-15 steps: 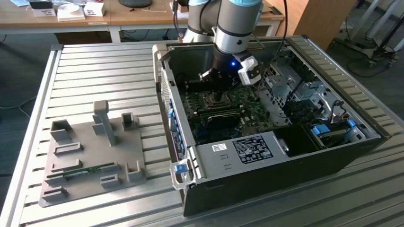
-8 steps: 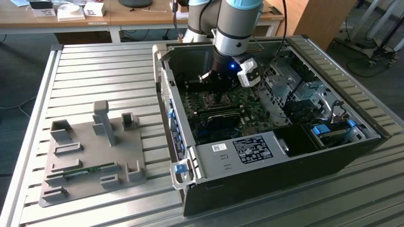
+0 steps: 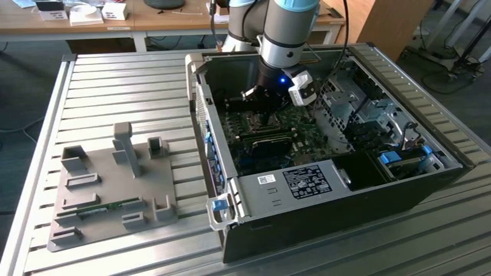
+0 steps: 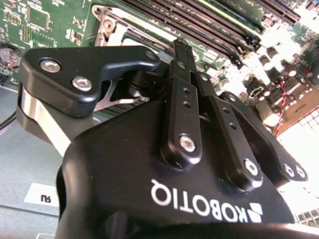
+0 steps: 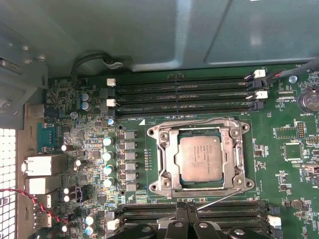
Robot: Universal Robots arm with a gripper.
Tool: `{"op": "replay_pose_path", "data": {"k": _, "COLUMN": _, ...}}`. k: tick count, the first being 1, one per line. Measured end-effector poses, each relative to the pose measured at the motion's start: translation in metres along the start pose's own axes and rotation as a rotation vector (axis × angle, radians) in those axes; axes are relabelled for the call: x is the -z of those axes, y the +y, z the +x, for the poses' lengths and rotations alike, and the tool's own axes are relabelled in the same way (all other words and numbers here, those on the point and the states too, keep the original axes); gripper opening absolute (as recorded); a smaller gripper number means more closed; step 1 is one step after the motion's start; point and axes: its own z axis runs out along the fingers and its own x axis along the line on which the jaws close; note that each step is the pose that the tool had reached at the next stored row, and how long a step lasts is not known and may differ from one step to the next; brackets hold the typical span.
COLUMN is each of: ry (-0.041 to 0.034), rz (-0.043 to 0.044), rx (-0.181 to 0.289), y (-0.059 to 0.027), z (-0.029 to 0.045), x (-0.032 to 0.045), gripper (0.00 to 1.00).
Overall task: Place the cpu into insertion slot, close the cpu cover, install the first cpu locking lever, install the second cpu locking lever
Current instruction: 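Install the second cpu locking lever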
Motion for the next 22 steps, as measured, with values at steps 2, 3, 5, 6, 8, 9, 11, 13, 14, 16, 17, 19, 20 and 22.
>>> {"op": "replay_pose_path", "data": {"k": 2, "ry": 0.0, "rz": 0.0, "rx": 0.0, "y": 0.0, "z": 0.0001, "x": 0.0, "gripper": 0.11}}
{"op": "replay_pose_path", "data": {"k": 3, "ry": -0.0001, "rz": -0.0001, "rx": 0.0, "y": 0.0, "z": 0.0006, "x": -0.0001, "gripper": 0.11}}
{"op": "replay_pose_path", "data": {"k": 5, "ry": -0.0001, "rz": -0.0001, "rx": 0.0, "y": -0.0001, "z": 0.0017, "x": -0.0002, "gripper": 0.11}}
{"op": "replay_pose_path", "data": {"k": 6, "ry": -0.0001, "rz": 0.0, "rx": 0.0, "y": -0.0002, "z": 0.0025, "x": -0.0003, "gripper": 0.11}}
{"op": "replay_pose_path", "data": {"k": 8, "ry": 0.0, "rz": -0.0001, "rx": 0.0, "y": -0.0003, "z": 0.0045, "x": -0.0007, "gripper": 0.11}}
{"op": "replay_pose_path", "data": {"k": 9, "ry": -0.0001, "rz": -0.0001, "rx": 0.0, "y": -0.0004, "z": 0.0055, "x": -0.0009, "gripper": 0.11}}
{"op": "replay_pose_path", "data": {"k": 11, "ry": -0.0001, "rz": 0.0001, "rx": 0.0, "y": -0.0005, "z": 0.0075, "x": -0.001, "gripper": 0.11}}
{"op": "replay_pose_path", "data": {"k": 13, "ry": -0.0002, "rz": 0.0001, "rx": 0.0, "y": -0.0006, "z": 0.0098, "x": -0.0011, "gripper": 0.11}}
{"op": "replay_pose_path", "data": {"k": 14, "ry": -0.0002, "rz": 0.0001, "rx": 0.0, "y": -0.0006, "z": 0.0103, "x": -0.0011, "gripper": 0.11}}
{"op": "replay_pose_path", "data": {"k": 16, "ry": -0.0002, "rz": 0.0, "rx": 0.0, "y": -0.0007, "z": 0.0108, "x": -0.0012, "gripper": 0.11}}
{"op": "replay_pose_path", "data": {"k": 17, "ry": -0.0002, "rz": 0.0, "rx": 0.0, "y": -0.0007, "z": 0.011, "x": -0.0012, "gripper": 0.11}}
{"op": "replay_pose_path", "data": {"k": 19, "ry": -0.0003, "rz": -0.0001, "rx": 0.0, "y": -0.0008, "z": 0.0116, "x": -0.0013, "gripper": 0.11}}
{"op": "replay_pose_path", "data": {"k": 20, "ry": -0.0003, "rz": -0.0001, "rx": 0.0, "y": -0.0009, "z": 0.0124, "x": -0.0014, "gripper": 0.11}}
{"op": "replay_pose_path", "data": {"k": 22, "ry": -0.0003, "rz": 0.0, "rx": 0.0, "y": -0.0009, "z": 0.0138, "x": -0.0015, "gripper": 0.11}}
